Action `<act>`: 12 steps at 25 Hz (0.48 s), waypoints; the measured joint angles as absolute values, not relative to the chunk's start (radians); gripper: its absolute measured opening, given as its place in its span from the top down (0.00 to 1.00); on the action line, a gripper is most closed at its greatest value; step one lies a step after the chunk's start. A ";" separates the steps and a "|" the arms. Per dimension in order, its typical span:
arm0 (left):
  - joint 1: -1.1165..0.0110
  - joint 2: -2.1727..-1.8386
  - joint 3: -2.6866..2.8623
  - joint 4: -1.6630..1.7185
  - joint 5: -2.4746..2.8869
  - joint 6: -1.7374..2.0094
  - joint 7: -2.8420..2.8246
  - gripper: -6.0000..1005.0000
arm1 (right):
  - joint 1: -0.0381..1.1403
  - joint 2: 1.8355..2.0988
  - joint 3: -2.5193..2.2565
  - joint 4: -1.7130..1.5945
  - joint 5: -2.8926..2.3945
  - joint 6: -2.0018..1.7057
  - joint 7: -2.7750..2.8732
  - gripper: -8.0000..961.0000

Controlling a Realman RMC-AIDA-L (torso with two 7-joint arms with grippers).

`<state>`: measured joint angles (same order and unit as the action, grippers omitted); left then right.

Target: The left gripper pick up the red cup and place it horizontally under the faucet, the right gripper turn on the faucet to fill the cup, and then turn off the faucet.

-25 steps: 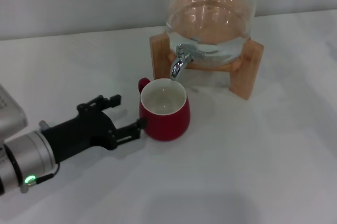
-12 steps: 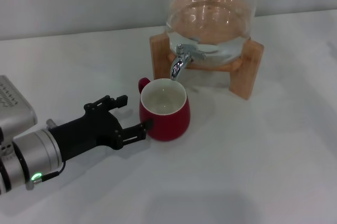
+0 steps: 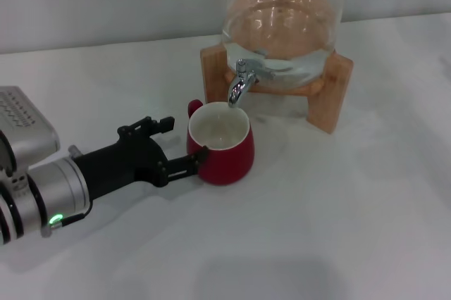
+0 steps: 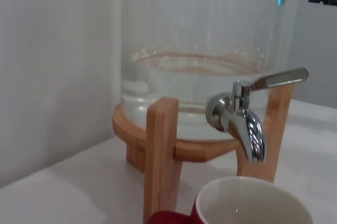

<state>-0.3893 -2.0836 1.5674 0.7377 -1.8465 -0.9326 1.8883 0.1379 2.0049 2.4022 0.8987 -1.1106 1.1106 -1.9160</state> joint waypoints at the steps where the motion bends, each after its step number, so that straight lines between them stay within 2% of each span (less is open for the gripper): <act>1: -0.398 -2.084 1.567 0.728 -1.857 -0.933 1.901 0.15 | 0.138 2.005 2.402 0.899 -1.111 1.111 -1.916 0.34; 12: -0.441 -2.084 1.546 0.672 -1.876 -0.942 1.932 0.15 | 0.137 2.005 2.402 0.899 -1.110 1.112 -1.918 0.34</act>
<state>-0.4415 -2.0842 1.5455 0.6724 -1.8758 -0.9424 1.9320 0.1371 2.0049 2.4022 0.8986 -1.1104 1.1116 -1.9178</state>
